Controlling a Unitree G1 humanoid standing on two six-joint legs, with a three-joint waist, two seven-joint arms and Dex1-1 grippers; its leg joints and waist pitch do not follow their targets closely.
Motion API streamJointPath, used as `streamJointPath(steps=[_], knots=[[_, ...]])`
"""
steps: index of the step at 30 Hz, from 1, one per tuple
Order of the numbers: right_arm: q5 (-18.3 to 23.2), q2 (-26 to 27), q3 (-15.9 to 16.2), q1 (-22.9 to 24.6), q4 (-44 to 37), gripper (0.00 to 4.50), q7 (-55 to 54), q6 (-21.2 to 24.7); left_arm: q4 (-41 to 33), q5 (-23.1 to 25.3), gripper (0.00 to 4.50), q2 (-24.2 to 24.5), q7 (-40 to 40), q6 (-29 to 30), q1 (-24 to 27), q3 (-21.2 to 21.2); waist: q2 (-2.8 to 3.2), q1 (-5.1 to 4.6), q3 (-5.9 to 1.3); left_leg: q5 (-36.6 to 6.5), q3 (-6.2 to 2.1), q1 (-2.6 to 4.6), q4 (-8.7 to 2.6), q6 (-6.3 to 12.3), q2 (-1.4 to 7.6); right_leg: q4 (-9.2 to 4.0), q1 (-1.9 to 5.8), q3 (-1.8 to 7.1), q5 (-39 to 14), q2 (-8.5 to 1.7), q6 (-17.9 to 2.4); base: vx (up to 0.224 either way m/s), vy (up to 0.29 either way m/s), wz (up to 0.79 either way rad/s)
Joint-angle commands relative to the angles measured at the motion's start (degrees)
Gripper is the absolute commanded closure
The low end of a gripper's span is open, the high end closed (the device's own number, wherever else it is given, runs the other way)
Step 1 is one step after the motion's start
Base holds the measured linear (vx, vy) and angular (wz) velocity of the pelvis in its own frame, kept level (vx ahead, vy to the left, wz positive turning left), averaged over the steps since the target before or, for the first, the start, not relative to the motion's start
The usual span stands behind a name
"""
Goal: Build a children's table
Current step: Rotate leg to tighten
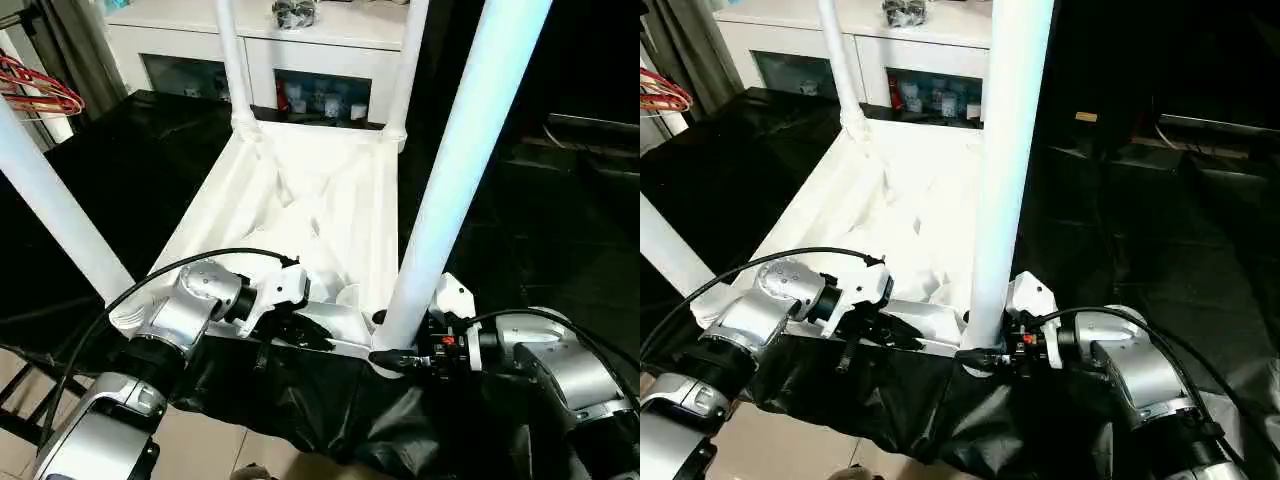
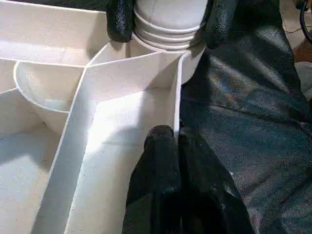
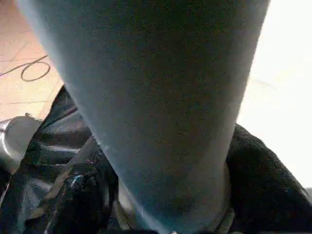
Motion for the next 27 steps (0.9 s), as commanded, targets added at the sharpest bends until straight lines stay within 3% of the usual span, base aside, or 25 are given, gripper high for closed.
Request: streamJointPath(steps=[1, 4, 6, 8, 9, 11, 13, 17, 18, 20, 21, 22, 25, 27], knots=[[0.36, 3.36, 1.88, 0.17, -0.73, 1.80, -2.04, 0.46, 0.47, -0.74, 4.50, -1.58, 5.00, 0.24, -2.15, 1.03, -0.67, -0.15, -3.15, -10.77, -0.04, -0.11, -3.45, 3.41, 1.36, -3.93, 3.09, 2.24, -8.12, -2.95, -12.56, 0.000, 0.000, 0.00], [-0.01, 5.01, 0.73, -0.31, 0.69, 1.81, -5.52, 0.15, 0.86, -0.44, 4.50, -2.18, 7.15, 0.63, -2.34, 1.57, -0.63, -0.38, -2.89, -13.30, -0.08, 0.06, -3.81, 2.28, 1.34, -4.55, 2.89, 2.29, -14.09, -3.13, -11.14, 0.000, 0.000, 0.00], [-1.60, 8.78, -1.55, -1.49, 4.39, 1.81, -14.60, -0.30, 1.46, 0.17, 4.50, -3.77, 12.23, 1.19, -2.68, 2.73, -0.74, -1.04, -2.65, -15.45, -0.34, 0.13, -4.22, 0.66, 1.20, -5.20, 2.72, 2.21, -20.45, -3.34, -9.15, 0.000, 0.000, 0.00], [-2.98, 10.85, -2.45, -2.17, 6.91, 1.82, -19.93, -0.86, 1.63, 0.61, 4.50, -4.96, 15.60, 1.65, -2.78, 3.30, -0.82, -1.52, -2.63, -15.75, -0.57, -0.02, -4.47, 0.11, 1.09, -5.35, 2.95, 2.06, -22.05, -3.27, -8.32, 0.000, 0.000, 0.00], [-4.75, 12.91, -3.20, -2.76, 9.39, 1.83, -25.26, -1.26, 1.51, 0.99, 4.50, -6.31, 19.06, 2.31, -2.73, 3.81, -0.77, -1.96, -2.55, -16.19, -0.63, -0.05, -4.54, -0.53, 1.04, -5.61, 2.81, 2.04, -24.01, -3.35, -7.31, 0.000, 0.000, 0.00], [-6.62, 15.86, -4.14, -3.47, 12.07, 1.85, -32.23, -0.99, 0.45, 1.77, 4.50, -8.34, 23.34, 3.25, -2.09, 3.94, -0.82, -2.59, -2.49, -16.84, -0.57, 0.24, -4.45, -0.89, 0.86, -5.89, 2.51, 2.05, -25.06, -3.30, -7.18, 0.000, 0.000, 0.00], [-7.71, 18.20, -4.76, -4.23, 13.84, 1.85, -37.42, -0.91, -0.73, 2.63, 4.50, -9.54, 25.47, 3.60, -1.17, 3.32, -0.81, -2.89, -2.52, -16.07, -0.53, 0.14, -4.43, -0.27, 0.83, -5.98, 2.51, 2.20, -24.78, -3.21, -6.83, 0.000, 0.000, 0.00], [-9.44, 21.01, -4.78, -4.86, 15.60, 1.85, -41.62, -3.98, -2.68, 3.49, 4.50, -11.76, 28.92, 4.78, 0.11, 2.55, -0.63, -3.19, -2.82, -13.75, -0.35, -0.04, -4.22, 0.66, 0.93, -5.23, 2.65, 2.30, -17.24, -2.91, -8.66, 0.000, 0.000, 0.00], [-9.50, 21.07, -4.78, -4.88, 15.64, 1.51, -41.73, -4.04, -2.74, 3.51, 4.50, -11.82, 28.98, 4.81, 0.15, 2.51, -0.53, -3.21, -2.88, -13.13, -0.29, -0.07, -4.15, 1.02, 0.93, -5.02, 2.71, 2.32, -15.05, -2.80, -9.29, 0.000, 0.000, 0.00], [-9.57, 21.46, -4.81, -5.06, 16.04, 1.51, -42.15, -4.22, -3.20, 3.56, 4.50, -12.23, 29.28, 5.09, 0.52, 2.25, -0.51, -3.28, -2.92, -12.58, -0.25, -0.21, -4.08, 1.44, 0.83, -4.87, 2.89, 2.26, -13.61, -2.73, -9.67, 0.000, 0.000, 0.00], [-8.90, 21.99, -5.16, -5.17, 16.26, 1.51, -41.78, -4.00, -3.56, 3.60, 4.50, -12.58, 29.46, 5.34, 0.89, 1.97, -0.49, -3.29, -2.93, -12.33, -0.21, -0.16, -4.01, 1.69, 0.82, -4.83, 2.88, 2.30, -13.01, -2.71, -9.85, 0.000, 0.000, 0.00], [-8.64, 22.21, -5.34, -5.21, 16.36, 1.11, -41.68, -3.91, -3.66, 3.60, 4.50, -12.67, 29.51, 5.44, 1.00, 1.87, -0.44, -3.31, -2.92, -12.47, -0.20, -0.19, -4.03, 1.90, 0.83, -4.85, 2.96, 2.31, -13.14, -2.75, -9.88, 0.000, 0.000, 0.00], [-10.02, 20.77, -4.23, -5.09, 15.99, 1.10, -40.60, -4.79, -4.41, 3.12, 4.50, -12.06, 27.97, 5.37, 1.55, 1.50, -0.34, -3.30, -2.92, -13.14, -0.17, -0.08, -4.06, 1.89, 0.88, -5.00, 2.80, 2.32, -13.98, -2.77, -9.71, 0.000, 0.000, 0.00], [-10.05, 20.12, -4.11, -5.03, 15.68, 0.74, -39.79, -5.18, -4.66, 2.83, 4.50, -11.66, 26.96, 5.07, 1.70, 1.36, -0.34, -3.34, -2.92, -13.30, -0.22, -0.13, -4.12, 1.82, 0.88, -4.95, 2.90, 2.33, -13.96, -2.71, -9.64, 0.000, 0.000, 0.00]])
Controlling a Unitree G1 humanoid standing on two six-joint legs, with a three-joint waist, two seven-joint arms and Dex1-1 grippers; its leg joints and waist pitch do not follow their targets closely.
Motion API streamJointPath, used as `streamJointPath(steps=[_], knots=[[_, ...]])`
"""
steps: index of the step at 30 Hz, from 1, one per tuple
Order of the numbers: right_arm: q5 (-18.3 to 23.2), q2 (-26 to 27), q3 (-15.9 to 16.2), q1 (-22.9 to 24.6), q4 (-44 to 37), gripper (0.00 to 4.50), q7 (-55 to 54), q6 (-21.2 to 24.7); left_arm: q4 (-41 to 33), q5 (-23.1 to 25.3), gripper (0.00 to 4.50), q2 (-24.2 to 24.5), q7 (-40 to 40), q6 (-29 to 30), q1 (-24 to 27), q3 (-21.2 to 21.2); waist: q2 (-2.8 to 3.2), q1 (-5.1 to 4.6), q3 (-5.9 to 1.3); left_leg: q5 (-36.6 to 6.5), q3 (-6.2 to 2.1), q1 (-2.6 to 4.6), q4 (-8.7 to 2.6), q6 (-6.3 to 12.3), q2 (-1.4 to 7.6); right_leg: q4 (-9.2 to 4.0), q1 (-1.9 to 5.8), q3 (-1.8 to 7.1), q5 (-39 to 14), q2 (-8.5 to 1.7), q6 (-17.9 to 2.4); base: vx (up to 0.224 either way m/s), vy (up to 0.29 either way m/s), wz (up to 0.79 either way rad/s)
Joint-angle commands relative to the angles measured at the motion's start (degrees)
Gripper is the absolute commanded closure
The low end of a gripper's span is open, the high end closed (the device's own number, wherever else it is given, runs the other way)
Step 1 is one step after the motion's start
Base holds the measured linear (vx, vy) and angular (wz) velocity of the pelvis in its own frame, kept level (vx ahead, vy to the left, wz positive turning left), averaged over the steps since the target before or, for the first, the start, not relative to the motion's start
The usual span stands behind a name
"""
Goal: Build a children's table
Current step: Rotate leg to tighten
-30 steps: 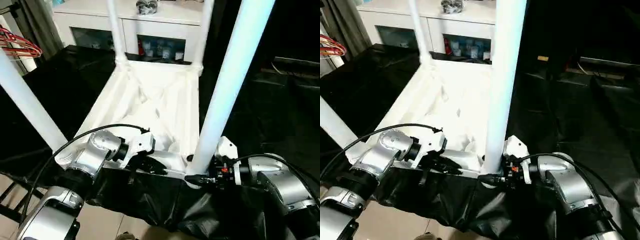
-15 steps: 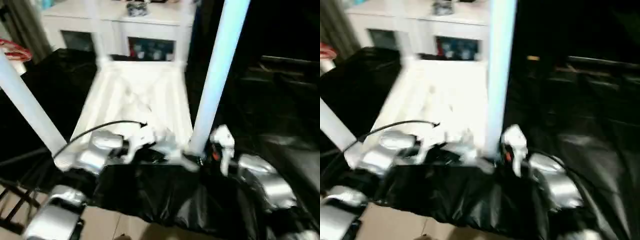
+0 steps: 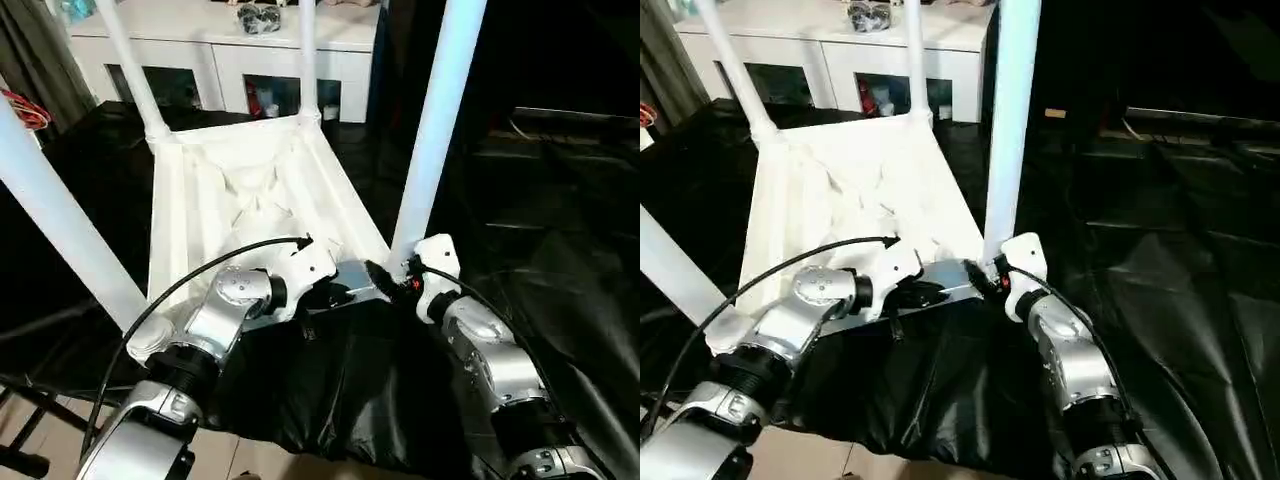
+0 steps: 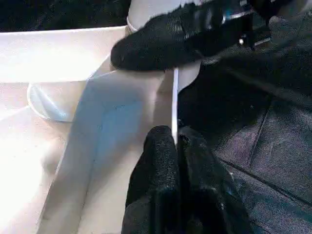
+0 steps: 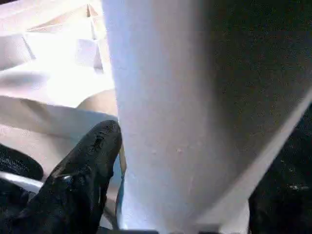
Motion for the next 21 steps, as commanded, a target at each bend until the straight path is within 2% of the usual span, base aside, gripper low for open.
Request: streamJointPath(steps=[1, 3, 4, 5, 6, 10, 11, 12, 15, 16, 17, 20, 21], knots=[[-0.03, 1.11, 5.26, 0.71, 1.27, 0.74, 3.98, 1.21, -2.47, -2.69, 4.50, -2.57, -1.61, -1.71, 0.48, -1.53, -0.56, 0.09, -2.81, -13.26, -0.21, -0.38, -3.83, 1.94, 0.97, -4.84, 2.86, 2.27, -13.76, -2.73, -9.65, 0.000, 0.000, 0.00], [0.76, -0.46, 5.59, 1.00, 0.07, 0.74, 7.45, 0.96, -3.16, -3.43, 4.50, -1.90, -3.56, -1.72, 0.78, -1.69, -0.59, 0.17, -2.92, -12.34, -0.21, -0.45, -3.66, 2.56, 1.06, -4.59, 3.02, 2.31, -11.32, -2.80, -10.29, 0.000, 0.000, 0.00], [1.75, -2.95, 6.45, 1.58, -1.82, 0.74, 13.00, 0.47, -3.57, -4.18, 4.50, -0.90, -6.09, -1.94, 0.84, -1.72, -0.58, 0.12, -2.93, -12.12, -0.15, -0.48, -3.61, 2.76, 1.05, -4.53, 2.99, 2.33, -10.53, -2.74, -10.54, 0.000, 0.000, 0.00], [1.78, -3.04, 6.49, 1.61, -1.88, 0.74, 13.20, 0.45, -3.59, -4.20, 4.50, -0.86, -6.18, -1.95, 0.84, -1.72, -0.67, 0.30, -3.03, -11.47, -0.12, -0.48, -3.43, 3.33, 0.95, -4.34, 3.21, 2.26, -9.12, -2.67, -10.87, 0.000, 0.000, 0.00], [3.02, -5.15, 7.21, 2.27, -3.82, 0.74, 18.22, 0.54, -3.84, -4.63, 4.50, 0.21, -8.43, -2.12, 0.77, -1.84, -0.67, 0.34, -3.02, -10.69, -0.06, -0.53, -3.30, 4.06, 1.02, -4.17, 3.17, 2.29, -7.28, -2.65, -11.45, 0.000, 0.000, 0.00], [6.30, -8.26, 7.72, 3.49, -7.56, 0.74, 26.62, 2.47, -3.86, -5.33, 4.50, 2.15, -12.13, -2.34, 0.43, -1.97, -0.67, 0.84, -3.00, -9.92, 0.03, -0.52, -3.21, 4.98, 1.06, -4.09, 3.22, 2.16, -6.82, -2.64, -12.29, 0.000, 0.000, 0.00], [7.69, -10.01, 8.26, 4.05, -9.27, 0.74, 30.44, 3.36, -3.61, -5.56, 4.50, 3.12, -14.06, -2.64, 0.20, -2.00, -0.92, 1.08, -3.03, -9.95, 0.08, -0.43, -3.16, 5.29, 1.20, -4.07, 3.24, 2.14, -6.88, -2.55, -12.35, 0.000, 0.000, 0.00], [8.24, -10.78, 8.53, 4.28, -9.98, 0.74, 32.02, 3.71, -3.52, -5.64, 4.50, 3.54, -14.89, -2.76, 0.10, -2.02, -0.63, 1.35, -3.06, -9.95, 0.05, -0.36, -3.12, 5.49, 1.38, -3.96, 3.13, 2.16, -6.80, -2.66, -12.62, 0.000, 0.000, 0.00], [9.25, -14.02, 10.04, 4.93, -11.80, 0.74, 37.71, 4.33, -2.46, -5.77, 4.50, 5.20, -17.65, -3.35, -0.70, -1.90, -0.65, 1.92, -2.99, -10.71, 0.07, -0.19, -3.15, 5.21, 1.55, -3.99, 2.98, 2.20, -7.41, -2.71, -12.98, 0.000, 0.000, 0.00], [9.20, -14.77, 10.48, 4.98, -11.81, 0.74, 39.00, 4.32, -1.99, -5.79, 4.50, 5.58, -18.22, -3.57, -0.97, -1.79, -0.89, 1.96, -2.96, -10.80, 0.12, -0.29, -3.12, 5.16, 1.51, -3.94, 3.00, 2.20, -7.43, -2.69, -12.97, 0.000, 0.000, 0.00], [9.23, -15.72, 11.21, 5.07, -12.05, 0.74, 40.86, 4.44, -0.97, -5.62, 4.50, 6.22, -19.02, -4.07, -1.56, -1.73, -0.80, 2.20, -2.97, -11.00, 0.09, -0.26, -3.11, 4.96, 1.46, -3.96, 2.95, 2.19, -7.95, -2.76, -12.93, 0.000, 0.000, 0.00], [9.33, -16.86, 12.23, 5.24, -13.02, 0.74, 43.86, 5.16, 0.73, -5.49, 4.50, 7.35, -20.79, -4.93, -2.64, -1.88, -1.02, 2.48, -2.90, -11.53, 0.13, -0.15, -3.16, 4.46, 1.39, -4.09, 2.88, 2.26, -9.65, -2.82, -12.43, 0.000, 0.000, 0.00], [9.35, -17.02, 12.41, 5.26, -13.25, 0.87, 44.27, 5.21, 0.87, -5.60, 4.50, 7.51, -21.28, -4.90, -2.82, -1.89, -0.98, 2.57, -2.94, -11.12, 0.06, -0.15, -3.19, 4.29, 1.45, -4.02, 2.93, 2.27, -9.59, -2.88, -12.40, 0.000, 0.000, 0.00]])
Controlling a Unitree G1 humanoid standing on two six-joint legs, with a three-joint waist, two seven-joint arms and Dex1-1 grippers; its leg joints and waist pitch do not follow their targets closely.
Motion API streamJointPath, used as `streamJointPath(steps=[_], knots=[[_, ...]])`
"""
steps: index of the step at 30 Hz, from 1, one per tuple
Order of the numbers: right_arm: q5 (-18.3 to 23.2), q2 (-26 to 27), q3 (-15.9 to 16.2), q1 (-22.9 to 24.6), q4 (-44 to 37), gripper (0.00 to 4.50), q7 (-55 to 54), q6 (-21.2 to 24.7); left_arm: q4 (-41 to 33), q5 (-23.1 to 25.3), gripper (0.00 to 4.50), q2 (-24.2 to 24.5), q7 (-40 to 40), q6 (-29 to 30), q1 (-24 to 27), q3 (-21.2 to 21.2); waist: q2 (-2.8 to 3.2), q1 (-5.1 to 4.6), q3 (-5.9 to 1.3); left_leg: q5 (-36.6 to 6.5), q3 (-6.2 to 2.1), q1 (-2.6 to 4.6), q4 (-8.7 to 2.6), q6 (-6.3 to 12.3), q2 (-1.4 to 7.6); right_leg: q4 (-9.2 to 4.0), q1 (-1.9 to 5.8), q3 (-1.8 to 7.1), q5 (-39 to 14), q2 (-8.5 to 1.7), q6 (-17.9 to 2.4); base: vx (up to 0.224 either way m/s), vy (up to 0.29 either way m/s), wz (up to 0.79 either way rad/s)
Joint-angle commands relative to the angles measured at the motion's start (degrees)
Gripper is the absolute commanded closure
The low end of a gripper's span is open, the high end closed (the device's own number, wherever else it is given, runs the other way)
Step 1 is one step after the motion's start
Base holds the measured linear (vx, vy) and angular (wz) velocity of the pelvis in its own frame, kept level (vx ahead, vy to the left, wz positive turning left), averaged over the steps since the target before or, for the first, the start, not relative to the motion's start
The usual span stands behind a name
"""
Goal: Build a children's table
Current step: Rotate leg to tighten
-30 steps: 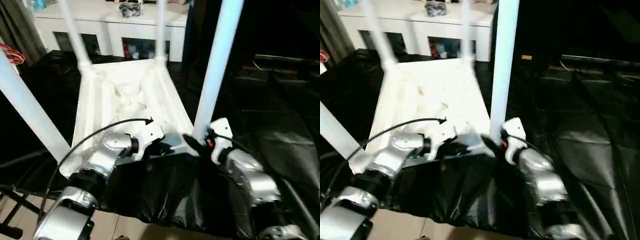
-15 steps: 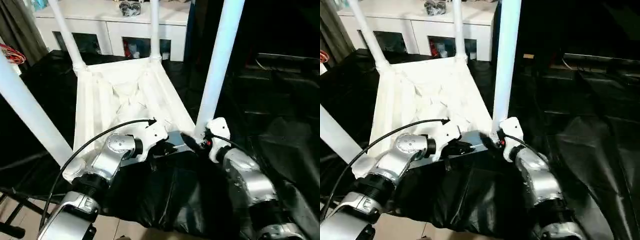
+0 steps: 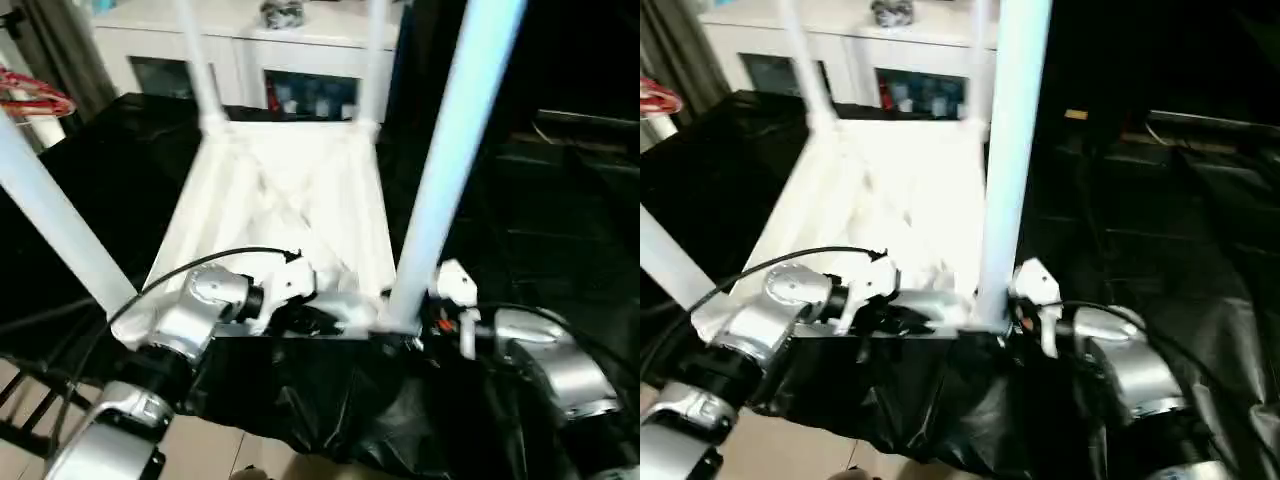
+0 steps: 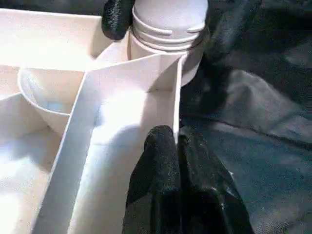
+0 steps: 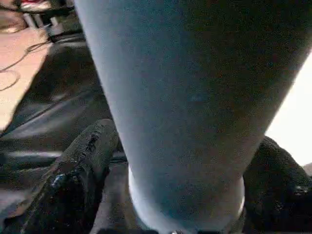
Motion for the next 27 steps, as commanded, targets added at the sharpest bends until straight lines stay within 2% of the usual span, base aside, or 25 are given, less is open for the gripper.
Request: streamJointPath(steps=[1, 10, 13, 16, 20, 22, 24, 25, 27], knots=[[0.97, 0.67, 4.63, 0.81, -2.43, 0.87, 4.50, 0.96, 0.18, -0.67, 4.50, -0.12, 0.78, -0.46, -2.32, 0.47, -0.88, 0.04, -3.12, -10.71, 0.01, -0.17, -3.41, 4.16, 1.38, -3.97, 3.12, 2.30, -8.95, -2.94, -12.46, 0.000, 0.000, 0.00], [1.32, -0.57, 5.68, 0.92, -4.07, 1.52, 6.98, 2.48, 2.73, -1.08, 4.50, 0.72, -1.71, -2.09, -3.93, 0.37, -0.77, 0.57, -3.26, -9.57, 0.04, -0.15, -3.22, 4.20, 1.33, -3.74, 3.10, 2.23, -6.71, -2.89, -12.98, 0.000, 0.000, 0.00], [1.53, 0.13, 5.11, 1.17, -4.19, 1.78, 6.02, 2.74, 2.54, -1.44, 4.50, 0.40, -1.76, -2.04, -3.66, 0.40, -0.84, 0.77, -3.24, -9.90, 0.02, -0.12, -3.25, 3.88, 1.37, -3.76, 3.13, 2.27, -7.53, -2.98, -12.83, 0.000, 0.000, 0.00], [1.78, 0.86, 4.55, 1.34, -4.13, 1.83, 4.85, 3.11, 2.21, -1.51, 4.50, 0.23, -1.50, -1.91, -3.39, 0.51, -0.84, 0.86, -3.27, -9.89, -0.01, -0.11, -3.27, 3.68, 1.39, -3.78, 3.13, 2.25, -7.89, -3.00, -12.60, 0.000, 0.000, 0.00], [0.76, 5.13, 1.62, 0.58, -1.24, 1.86, -3.35, 1.83, 2.14, -1.14, 4.50, -1.14, 3.66, -0.83, -3.40, 2.03, -0.73, 0.79, -3.17, -10.60, -0.01, -0.11, -3.39, 3.14, 1.40, -3.96, 2.95, 2.27, -9.35, -3.06, -12.29, 0.000, 0.000, 0.00], [-0.77, 8.09, -0.02, -0.28, 1.65, 1.86, -10.03, 1.19, 2.54, -0.67, 4.50, -2.44, 7.50, -0.64, -3.52, 2.65, -0.80, 0.31, -3.04, -12.19, -0.17, -0.10, -3.75, 1.67, 1.25, -4.35, 2.93, 2.20, -13.10, -3.20, -11.22, 0.000, 0.000, 0.00], [-2.46, 10.54, -1.23, -1.13, 4.71, 1.86, -16.13, 0.53, 2.61, -0.40, 4.50, -3.91, 10.96, -0.41, -3.38, 3.17, -0.87, -0.71, -2.83, -14.05, -0.39, -0.24, -4.15, 0.27, 1.07, -4.80, 3.03, 2.06, -17.65, -3.20, -9.70, 0.000, 0.000, 0.00], [-3.08, 11.34, -1.52, -1.40, 5.79, 1.87, -18.15, 0.24, 2.41, -0.24, 4.50, -4.51, 12.19, -0.18, -3.23, 3.27, -0.89, -0.87, -2.86, -13.91, -0.49, -0.34, -4.21, 0.09, 1.07, -4.78, 3.18, 2.02, -18.11, -3.25, -9.32, 0.000, 0.000, 0.00], [-3.94, 12.35, -1.88, -1.76, 7.17, 1.87, -20.95, -0.03, 2.11, 0.01, 4.50, -5.32, 13.88, 0.16, -3.00, 3.39, -0.95, -1.33, -2.99, -13.20, -0.34, -0.11, -3.97, 0.48, 0.97, -4.90, 2.96, 2.20, -16.64, -3.11, -9.40, 0.000, 0.000, 0.00]])
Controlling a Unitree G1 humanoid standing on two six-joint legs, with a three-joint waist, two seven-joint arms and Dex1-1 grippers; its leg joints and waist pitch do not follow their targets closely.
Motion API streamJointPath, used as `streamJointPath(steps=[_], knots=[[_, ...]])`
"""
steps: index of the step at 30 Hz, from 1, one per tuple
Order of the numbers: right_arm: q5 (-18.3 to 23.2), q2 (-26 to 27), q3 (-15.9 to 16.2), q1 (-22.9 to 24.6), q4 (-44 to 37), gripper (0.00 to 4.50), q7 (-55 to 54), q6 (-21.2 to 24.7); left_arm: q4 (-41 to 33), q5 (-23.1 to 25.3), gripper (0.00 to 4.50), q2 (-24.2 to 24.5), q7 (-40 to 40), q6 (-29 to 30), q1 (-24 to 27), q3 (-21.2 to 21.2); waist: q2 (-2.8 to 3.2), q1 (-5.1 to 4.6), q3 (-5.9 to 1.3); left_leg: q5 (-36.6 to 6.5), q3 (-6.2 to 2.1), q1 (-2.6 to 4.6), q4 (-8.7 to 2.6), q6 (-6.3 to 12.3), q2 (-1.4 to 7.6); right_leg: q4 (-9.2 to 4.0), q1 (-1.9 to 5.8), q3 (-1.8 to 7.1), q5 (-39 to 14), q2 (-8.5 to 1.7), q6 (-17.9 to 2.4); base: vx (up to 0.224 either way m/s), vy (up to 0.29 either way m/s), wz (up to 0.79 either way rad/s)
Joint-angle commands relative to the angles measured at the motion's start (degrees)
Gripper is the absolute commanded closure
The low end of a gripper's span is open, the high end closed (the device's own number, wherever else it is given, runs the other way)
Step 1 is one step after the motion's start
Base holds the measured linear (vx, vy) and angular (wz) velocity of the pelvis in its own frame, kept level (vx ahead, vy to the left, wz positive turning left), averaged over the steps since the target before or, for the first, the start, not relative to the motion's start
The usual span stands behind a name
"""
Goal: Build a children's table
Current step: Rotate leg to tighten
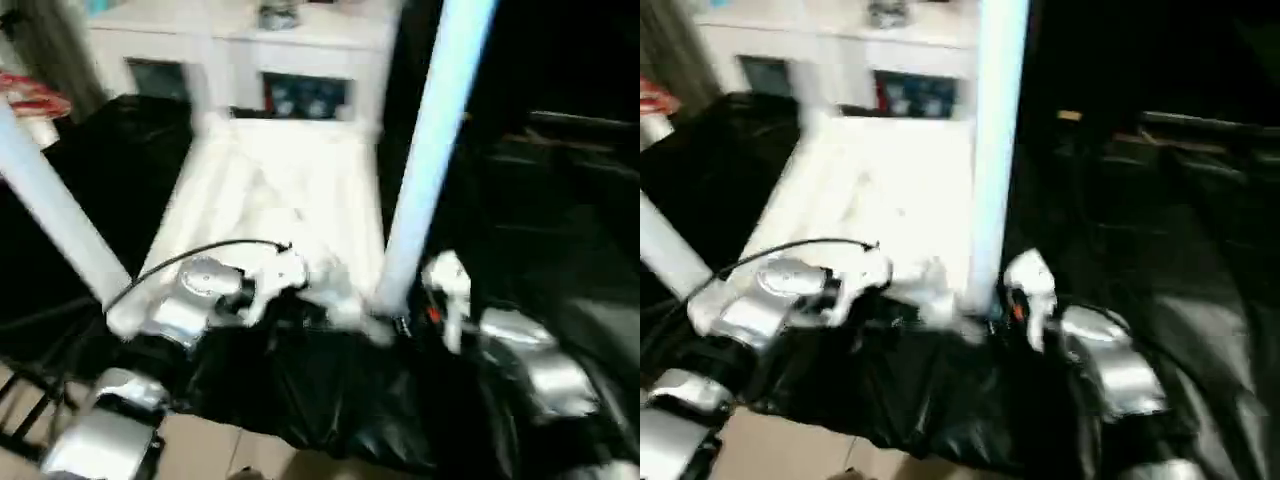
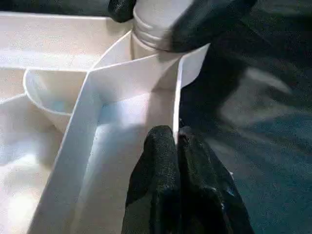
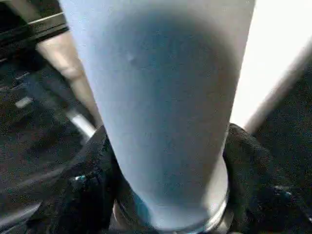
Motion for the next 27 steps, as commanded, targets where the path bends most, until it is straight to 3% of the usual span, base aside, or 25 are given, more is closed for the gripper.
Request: streamJointPath(steps=[1, 2, 4, 6, 10, 11, 12, 16, 18, 21, 27], knots=[[-2.80, 3.22, 3.95, 0.01, 2.20, 1.87, -2.93, 0.02, -1.91, -1.32, 4.50, -3.22, 4.12, 0.01, -1.15, 1.02, -0.68, 0.25, -3.15, -12.68, -0.26, -0.16, -3.96, 0.71, 0.99, -4.81, 2.92, 2.23, -15.65, -3.05, -9.75, 0.000, 0.000, 0.00], [-3.97, 5.21, 3.35, -0.36, 3.87, 1.87, -7.39, -0.29, -2.70, -1.05, 4.50, -4.59, 6.08, 0.50, -0.50, 0.94, -0.39, 0.07, -3.09, -12.51, -0.15, -0.13, -3.92, 1.00, 0.97, -4.85, 2.76, 2.28, -14.49, -2.98, -10.11, 0.000, 0.000, 0.00], [-4.80, 8.23, 2.05, -0.95, 5.80, 1.87, -13.45, 0.55, -3.07, -0.59, 4.50, -6.37, 9.64, 1.18, -0.16, 0.96, -0.51, -0.07, -3.19, -11.41, -0.18, -0.23, -3.91, 1.00, 0.86, -4.74, 2.98, 2.20, -13.92, -3.00, -10.19, 0.000, 0.000, 0.00], [-6.08, 10.78, 1.24, -1.79, 8.08, 1.87, -19.37, 0.10, -3.36, 0.67, 4.50, -7.82, 13.28, 1.38, 0.04, 0.58, -0.25, -0.39, -3.14, -11.16, -0.23, -0.27, -3.99, 0.85, 0.86, -4.71, 2.92, 2.19, -13.85, -2.89, -9.95, 0.000, 0.000, 0.00], [-7.05, 12.16, 1.40, -2.37, 9.61, 1.87, -22.16, -2.78, -4.23, 1.21, 4.50, -9.24, 14.54, 1.92, 0.67, -0.29, -0.20, -0.46, -3.13, -12.57, -0.22, -0.17, -4.04, 1.06, 0.89, -4.94, 2.83, 2.26, -14.77, -2.92, -9.53, 0.000, 0.000, 0.00], [-6.79, 12.18, 1.34, -2.37, 9.64, 1.52, -22.00, -2.75, -4.40, 1.25, 4.50, -9.24, 14.21, 1.90, 0.84, -0.59, -0.20, -0.46, -3.13, -12.78, -0.18, -0.17, -4.02, 1.36, 0.84, -4.95, 2.82, 2.30, -14.61, -2.83, -9.41, 0.000, 0.000, 0.00], [-5.77, 12.31, 0.88, -2.27, 9.35, 1.17, -21.17, -2.34, -4.51, 1.27, 4.50, -9.14, 13.83, 1.80, 1.00, -0.85, -0.14, -0.45, -3.14, -12.79, -0.23, -0.24, -4.06, 1.63, 0.82, -4.89, 2.92, 2.31, -14.40, -2.80, -9.32, 0.000, 0.000, 0.00], [-5.81, 10.86, 1.21, -1.67, 7.49, 1.05, -18.08, -2.79, -5.12, 1.04, 4.50, -7.99, 11.30, 1.23, 1.61, -1.35, -0.02, -0.43, -3.21, -12.89, -0.22, -0.21, -4.06, 1.78, 0.90, -4.83, 2.88, 2.34, -13.43, -2.77, -9.53, 0.000, 0.000, 0.00], [-5.38, 10.29, 1.40, -1.44, 6.80, 0.77, -16.56, -2.94, -5.54, 0.91, 4.50, -7.48, 10.02, 0.97, 1.85, -1.65, -0.03, -0.38, -3.30, -12.25, -0.21, -0.20, -3.96, 1.98, 0.97, -4.62, 2.94, 2.38, -11.40, -2.78, -10.03, 0.000, 0.000, 0.00], [-4.24, 7.92, 2.41, -0.84, 5.17, 0.77, -11.81, -4.06, -6.47, 0.54, 4.50, -5.94, 6.97, 0.61, 2.27, -2.33, -0.08, -0.22, -3.46, -10.19, -0.10, -0.32, -3.63, 3.18, 0.92, -4.17, 3.17, 2.34, -6.71, -2.73, -11.34, 0.000, 0.000, 0.00], [0.11, 1.45, 4.96, 1.61, -1.85, 0.77, 5.49, -3.07, -6.38, -0.74, 4.50, -2.40, -0.56, -1.15, 1.56, -2.77, -0.07, 0.45, -3.43, -9.81, 0.01, -0.33, -3.37, 5.07, 1.11, -3.86, 3.33, 2.17, -4.47, -2.61, -12.77, 0.000, 0.000, 0.00]])
